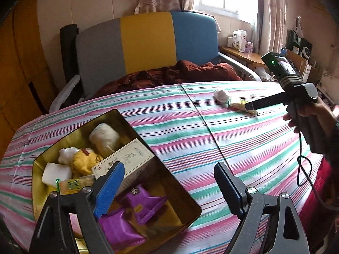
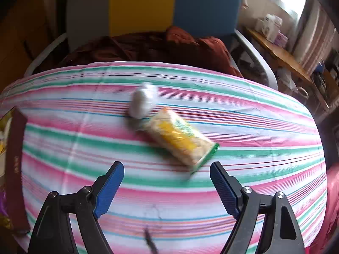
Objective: Organize objects
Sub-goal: 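Move both open tools back to the white ball and cracker pack, then grasp the WEIDAN cracker pack with the right tool while the left grasps the white ball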
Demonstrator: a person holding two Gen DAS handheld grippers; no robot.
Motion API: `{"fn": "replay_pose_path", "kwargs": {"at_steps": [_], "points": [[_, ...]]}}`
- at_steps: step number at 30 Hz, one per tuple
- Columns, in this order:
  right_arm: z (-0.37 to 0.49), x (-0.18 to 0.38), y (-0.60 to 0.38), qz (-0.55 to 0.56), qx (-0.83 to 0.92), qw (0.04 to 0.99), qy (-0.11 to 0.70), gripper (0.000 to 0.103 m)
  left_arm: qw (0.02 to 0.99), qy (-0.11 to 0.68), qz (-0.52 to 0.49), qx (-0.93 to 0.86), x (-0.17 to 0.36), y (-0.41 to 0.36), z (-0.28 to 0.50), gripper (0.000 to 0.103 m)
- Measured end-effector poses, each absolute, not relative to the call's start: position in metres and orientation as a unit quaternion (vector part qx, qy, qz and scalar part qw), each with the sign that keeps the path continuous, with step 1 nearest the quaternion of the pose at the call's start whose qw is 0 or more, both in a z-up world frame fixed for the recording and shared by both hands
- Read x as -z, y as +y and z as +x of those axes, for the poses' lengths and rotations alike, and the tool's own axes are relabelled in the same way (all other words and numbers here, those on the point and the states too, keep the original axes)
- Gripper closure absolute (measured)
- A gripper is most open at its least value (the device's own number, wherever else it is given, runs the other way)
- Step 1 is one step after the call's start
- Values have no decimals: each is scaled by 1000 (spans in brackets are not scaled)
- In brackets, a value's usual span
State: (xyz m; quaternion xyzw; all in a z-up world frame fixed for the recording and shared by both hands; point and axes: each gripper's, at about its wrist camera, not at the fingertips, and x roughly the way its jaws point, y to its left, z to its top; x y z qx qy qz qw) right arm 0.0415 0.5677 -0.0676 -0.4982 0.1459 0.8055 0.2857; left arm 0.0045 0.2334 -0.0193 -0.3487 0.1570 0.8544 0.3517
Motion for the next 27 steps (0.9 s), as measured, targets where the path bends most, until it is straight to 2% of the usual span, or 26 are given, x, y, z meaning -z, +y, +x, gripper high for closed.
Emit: {"fn": "replay_pose_path", "kwargs": {"at_steps": [6, 16, 20, 21, 22, 23, 24, 25, 27], "points": [[38, 82, 596, -497, -804, 286, 158, 18, 364, 154, -359, -845, 24, 248, 0, 16], [4, 103, 608, -512, -811, 261, 111, 18, 386, 152, -386, -824, 30, 286, -8, 16], [-2, 117, 614, -525, -808, 237, 123, 20, 395, 158, -387, -818, 29, 303, -11, 16], [-1, 118, 615, -527, -808, 229, 130, 22, 397, 157, -391, -816, 29, 308, -13, 16], [0, 117, 617, -527, -808, 223, 138, 34, 397, 153, -395, -814, 29, 312, -16, 16], [2, 115, 618, -531, -805, 221, 145, 40, 398, 148, -403, -810, 30, 317, -19, 16], [3, 113, 618, -533, -802, 224, 148, 50, 399, 141, -414, -806, 31, 323, -24, 16], [5, 111, 618, -538, -798, 226, 149, 55, 397, 137, -422, -803, 33, 328, -27, 16], [8, 109, 616, -552, -787, 232, 146, 57, 390, 130, -445, -796, 37, 342, -37, 16]]}}
